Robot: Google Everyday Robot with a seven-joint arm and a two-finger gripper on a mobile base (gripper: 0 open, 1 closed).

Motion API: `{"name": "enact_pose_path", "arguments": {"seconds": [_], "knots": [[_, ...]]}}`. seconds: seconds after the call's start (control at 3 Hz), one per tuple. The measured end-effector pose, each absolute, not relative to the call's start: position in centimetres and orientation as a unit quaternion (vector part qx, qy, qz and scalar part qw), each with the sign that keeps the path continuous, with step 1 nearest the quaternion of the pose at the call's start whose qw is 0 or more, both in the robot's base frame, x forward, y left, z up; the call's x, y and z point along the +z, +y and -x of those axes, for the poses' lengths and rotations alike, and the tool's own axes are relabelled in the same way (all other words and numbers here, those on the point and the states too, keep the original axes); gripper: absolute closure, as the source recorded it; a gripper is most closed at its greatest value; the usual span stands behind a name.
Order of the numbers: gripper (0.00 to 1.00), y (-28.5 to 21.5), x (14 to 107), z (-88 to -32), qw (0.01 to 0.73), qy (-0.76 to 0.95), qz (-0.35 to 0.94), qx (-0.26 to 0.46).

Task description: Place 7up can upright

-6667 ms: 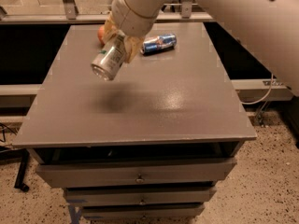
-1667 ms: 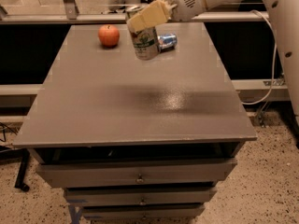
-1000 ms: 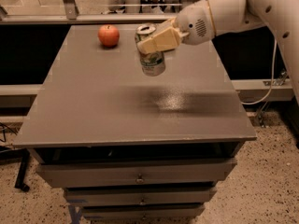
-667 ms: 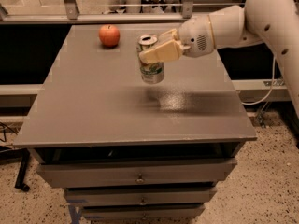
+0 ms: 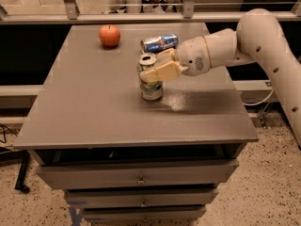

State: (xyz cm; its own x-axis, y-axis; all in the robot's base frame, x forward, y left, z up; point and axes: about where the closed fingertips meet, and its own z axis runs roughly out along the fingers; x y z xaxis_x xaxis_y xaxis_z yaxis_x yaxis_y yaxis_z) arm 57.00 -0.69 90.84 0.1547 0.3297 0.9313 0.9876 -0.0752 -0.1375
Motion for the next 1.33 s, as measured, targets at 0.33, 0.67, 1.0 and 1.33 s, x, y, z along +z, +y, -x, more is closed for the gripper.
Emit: {"name": "enact_pose_path", "arguments": {"seconds": [0.33,0.67,1.0,1.33], "knots": [[0.83,-0.68,89.69,-56.91,0.436,-0.533,0.618,-0.379],[0.59,-0.69,89.66,-56.88,0.437,-0.535,0.616,-0.379],[0.36,-0.69,89.73,-56.88,0.437,-0.535,0.616,-0.379],[0.12,-0.70,89.31,-56.64,0.449,-0.541,0.607,-0.370]]}}
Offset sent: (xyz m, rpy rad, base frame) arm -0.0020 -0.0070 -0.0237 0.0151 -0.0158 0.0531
